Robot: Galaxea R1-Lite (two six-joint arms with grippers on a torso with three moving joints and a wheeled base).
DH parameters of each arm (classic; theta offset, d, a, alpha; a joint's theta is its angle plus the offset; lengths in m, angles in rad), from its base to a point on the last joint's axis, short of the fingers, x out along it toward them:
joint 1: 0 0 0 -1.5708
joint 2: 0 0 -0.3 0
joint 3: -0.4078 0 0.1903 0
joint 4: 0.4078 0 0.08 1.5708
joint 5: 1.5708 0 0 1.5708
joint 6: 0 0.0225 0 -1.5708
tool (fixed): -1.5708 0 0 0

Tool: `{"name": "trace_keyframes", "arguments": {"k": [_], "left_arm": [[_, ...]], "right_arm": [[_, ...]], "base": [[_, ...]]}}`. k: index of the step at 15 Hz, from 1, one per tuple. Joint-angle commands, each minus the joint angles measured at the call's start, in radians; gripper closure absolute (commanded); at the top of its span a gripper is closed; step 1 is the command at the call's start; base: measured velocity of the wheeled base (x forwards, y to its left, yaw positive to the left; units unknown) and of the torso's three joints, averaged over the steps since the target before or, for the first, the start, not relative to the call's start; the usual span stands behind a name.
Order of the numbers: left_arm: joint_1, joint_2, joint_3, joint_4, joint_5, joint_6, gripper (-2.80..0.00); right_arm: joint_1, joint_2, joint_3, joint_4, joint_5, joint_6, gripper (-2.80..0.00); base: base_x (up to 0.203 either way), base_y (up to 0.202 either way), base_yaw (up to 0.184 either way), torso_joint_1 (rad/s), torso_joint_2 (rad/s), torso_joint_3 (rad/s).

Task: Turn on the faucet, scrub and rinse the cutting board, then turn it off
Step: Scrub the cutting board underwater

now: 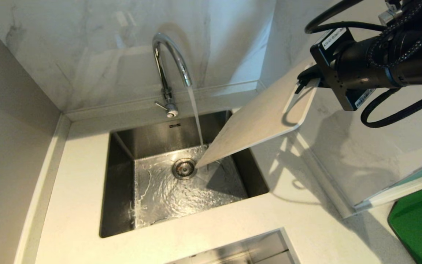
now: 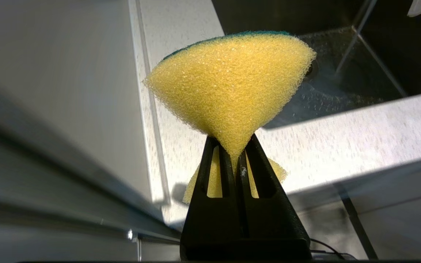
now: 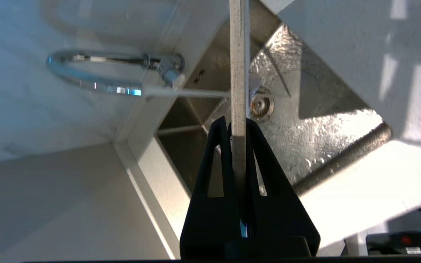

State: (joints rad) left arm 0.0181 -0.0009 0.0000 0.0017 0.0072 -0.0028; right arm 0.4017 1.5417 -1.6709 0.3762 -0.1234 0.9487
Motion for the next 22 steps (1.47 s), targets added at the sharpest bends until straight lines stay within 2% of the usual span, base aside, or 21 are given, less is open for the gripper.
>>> {"name": "trace_keyframes", "arguments": {"k": [1,5,14,16,18,22], "left_arm": [[0.000,-0.004,0.002,0.000,0.000,0.000,0.00],[-0.001,-0.004,0.002,0.000,0.000,0.000,0.00],[0.000,-0.004,0.002,0.000,0.002,0.000,0.00],[0.000,-0.004,0.002,0.000,0.002,-0.002,0.00],[0.000,-0.004,0.002,0.000,0.002,-0.003,0.00],[0.000,-0.004,0.002,0.000,0.002,-0.003,0.00]], "right_arm": [[0.000,0.000,0.000,0.003,-0.002,0.004,0.00],[0.000,0.000,0.002,0.003,-0.002,0.004,0.00],[0.002,0.003,0.003,0.004,0.004,0.004,0.00],[0.002,0.011,0.002,0.021,0.053,0.002,0.00],[0.002,0.037,0.002,0.045,0.143,-0.004,0.00],[0.006,0.131,0.000,0.043,0.168,-0.057,0.00]], "base": [[0.164,0.000,0.028,0.005,0.00,-0.001],[0.148,0.000,0.006,0.002,0.00,0.003],[0.000,0.000,0.000,0.000,0.00,0.000],[0.000,0.000,0.000,0.000,0.00,0.000],[0.000,0.000,0.000,0.000,0.00,0.000],[0.000,0.000,0.000,0.000,0.00,0.000]]}}
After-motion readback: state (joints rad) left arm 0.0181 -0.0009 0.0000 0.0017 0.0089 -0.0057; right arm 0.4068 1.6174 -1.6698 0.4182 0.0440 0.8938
